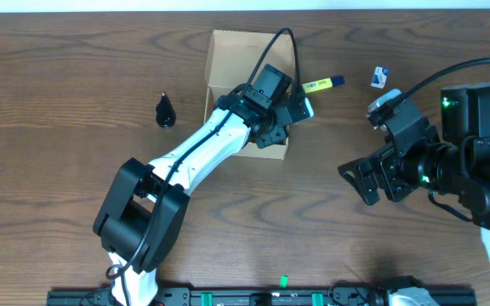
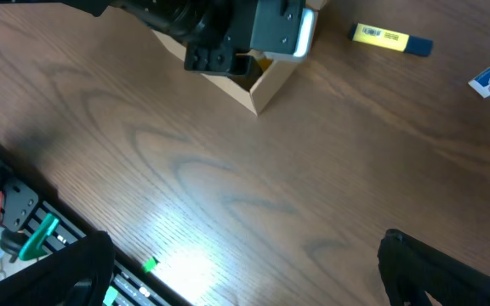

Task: Pack container
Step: 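Open the left gripper and lift it out of the box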

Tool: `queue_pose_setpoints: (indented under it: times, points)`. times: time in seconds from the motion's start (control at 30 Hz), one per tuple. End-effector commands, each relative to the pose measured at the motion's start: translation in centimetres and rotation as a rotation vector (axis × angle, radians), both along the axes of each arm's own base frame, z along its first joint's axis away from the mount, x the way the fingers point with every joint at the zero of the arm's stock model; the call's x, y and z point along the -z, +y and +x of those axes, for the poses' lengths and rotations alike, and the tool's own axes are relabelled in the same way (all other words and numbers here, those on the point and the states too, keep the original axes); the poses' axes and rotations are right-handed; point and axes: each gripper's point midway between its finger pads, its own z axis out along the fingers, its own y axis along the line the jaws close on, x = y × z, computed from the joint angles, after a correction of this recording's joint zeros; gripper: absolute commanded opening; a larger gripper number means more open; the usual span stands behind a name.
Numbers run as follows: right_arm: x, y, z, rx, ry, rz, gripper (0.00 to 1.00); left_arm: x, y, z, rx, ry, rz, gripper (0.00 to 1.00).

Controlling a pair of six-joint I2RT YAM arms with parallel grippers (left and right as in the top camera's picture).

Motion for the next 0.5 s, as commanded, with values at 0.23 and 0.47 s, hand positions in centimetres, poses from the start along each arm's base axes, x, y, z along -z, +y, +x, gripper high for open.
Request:
queue_pose_setpoints:
  times: [0.23,0.47]
  points:
    - [-0.16,-0.03,0.05,-0.009,-0.007,0.002,0.99,-0.14,-1.11,-0.57,0.18,-0.037,0.008,0.17]
    - [-0.16,-0.03,0.05,-0.009,-0.007,0.002,0.99,-0.14,-1.11,-0.56,0.181,-0.037,0.009,0.34]
